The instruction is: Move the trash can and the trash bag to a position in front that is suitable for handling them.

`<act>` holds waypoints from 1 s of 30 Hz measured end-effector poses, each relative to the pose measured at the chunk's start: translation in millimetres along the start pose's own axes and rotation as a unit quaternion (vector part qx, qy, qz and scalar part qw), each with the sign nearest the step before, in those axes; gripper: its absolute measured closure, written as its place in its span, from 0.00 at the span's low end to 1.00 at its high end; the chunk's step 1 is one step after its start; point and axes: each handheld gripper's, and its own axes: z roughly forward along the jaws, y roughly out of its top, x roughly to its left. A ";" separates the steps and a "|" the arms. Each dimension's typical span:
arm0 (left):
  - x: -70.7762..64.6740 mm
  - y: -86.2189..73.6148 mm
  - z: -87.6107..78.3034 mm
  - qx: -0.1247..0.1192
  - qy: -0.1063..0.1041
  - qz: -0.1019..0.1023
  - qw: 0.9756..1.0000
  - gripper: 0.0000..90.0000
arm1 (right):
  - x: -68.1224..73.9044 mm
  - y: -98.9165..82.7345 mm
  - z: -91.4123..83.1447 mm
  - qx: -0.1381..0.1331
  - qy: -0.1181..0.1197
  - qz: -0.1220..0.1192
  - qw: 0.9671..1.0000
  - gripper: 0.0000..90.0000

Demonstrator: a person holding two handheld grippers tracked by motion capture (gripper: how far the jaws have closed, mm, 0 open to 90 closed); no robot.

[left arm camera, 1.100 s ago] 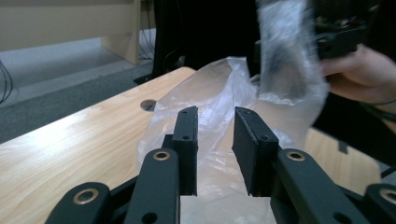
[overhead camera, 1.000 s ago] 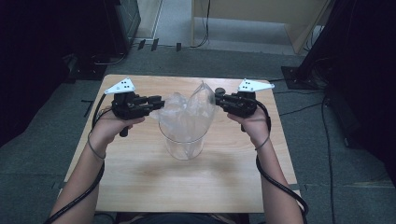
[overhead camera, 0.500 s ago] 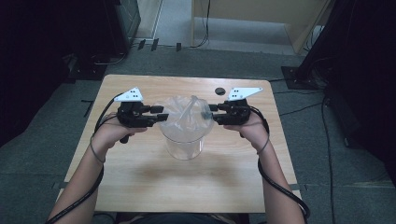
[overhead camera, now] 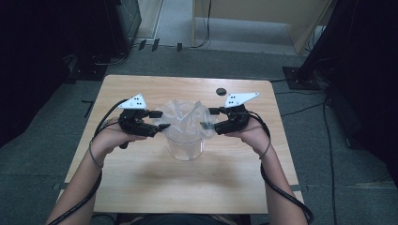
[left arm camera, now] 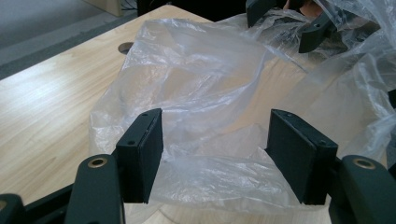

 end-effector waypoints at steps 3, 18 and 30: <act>-0.4 -2.0 0.3 0.002 0.000 0.000 1.000 0.38 | 3.0 -0.9 0.8 0.007 0.000 -0.004 1.000 0.39; -4.6 -4.6 -6.2 -0.005 0.004 0.006 1.000 0.37 | 15.2 7.1 -15.0 -0.030 0.004 -0.030 0.999 0.63; -7.2 -8.1 -6.8 0.007 0.011 0.011 1.000 0.33 | 19.7 -0.7 -3.8 0.041 0.024 -0.039 0.998 0.43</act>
